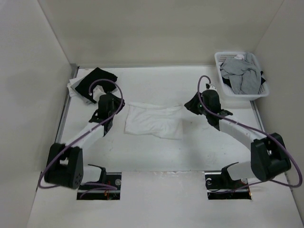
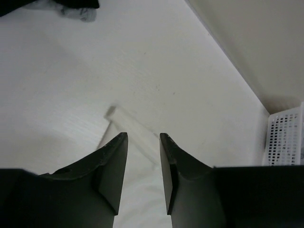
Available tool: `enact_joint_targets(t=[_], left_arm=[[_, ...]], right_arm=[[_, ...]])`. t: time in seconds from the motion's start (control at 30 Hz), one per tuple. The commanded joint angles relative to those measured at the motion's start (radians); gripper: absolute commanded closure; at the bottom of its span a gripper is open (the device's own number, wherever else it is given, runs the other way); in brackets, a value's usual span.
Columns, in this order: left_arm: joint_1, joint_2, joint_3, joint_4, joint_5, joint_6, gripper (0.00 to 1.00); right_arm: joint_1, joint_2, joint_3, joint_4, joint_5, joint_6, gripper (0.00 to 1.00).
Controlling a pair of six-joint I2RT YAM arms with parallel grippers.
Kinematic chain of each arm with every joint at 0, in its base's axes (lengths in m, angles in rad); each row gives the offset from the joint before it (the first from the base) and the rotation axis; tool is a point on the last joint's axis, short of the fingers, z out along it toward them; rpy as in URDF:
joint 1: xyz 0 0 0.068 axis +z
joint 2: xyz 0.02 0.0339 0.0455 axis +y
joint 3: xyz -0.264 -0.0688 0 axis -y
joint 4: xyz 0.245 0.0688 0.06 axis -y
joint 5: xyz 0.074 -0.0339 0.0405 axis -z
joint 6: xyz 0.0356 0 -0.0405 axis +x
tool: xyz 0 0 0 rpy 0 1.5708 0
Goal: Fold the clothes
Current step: Fold the tank top
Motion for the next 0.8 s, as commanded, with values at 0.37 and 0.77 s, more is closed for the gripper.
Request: enact_joint_targets(t=[0.37, 0.77], left_arm=[[-0.092, -0.484, -0.442, -0.212, 0.073, -0.036, 0.61], [-0.081, -0.281, -0.458, -0.082, 0.088, -0.061, 0.72]], right_arm=[[0.214, -0.478, -0.486, 0.038, 0.105, 0.122, 0.88], [0.277, -0.434, -0.559, 0.043, 0.108, 0.206, 0.59]])
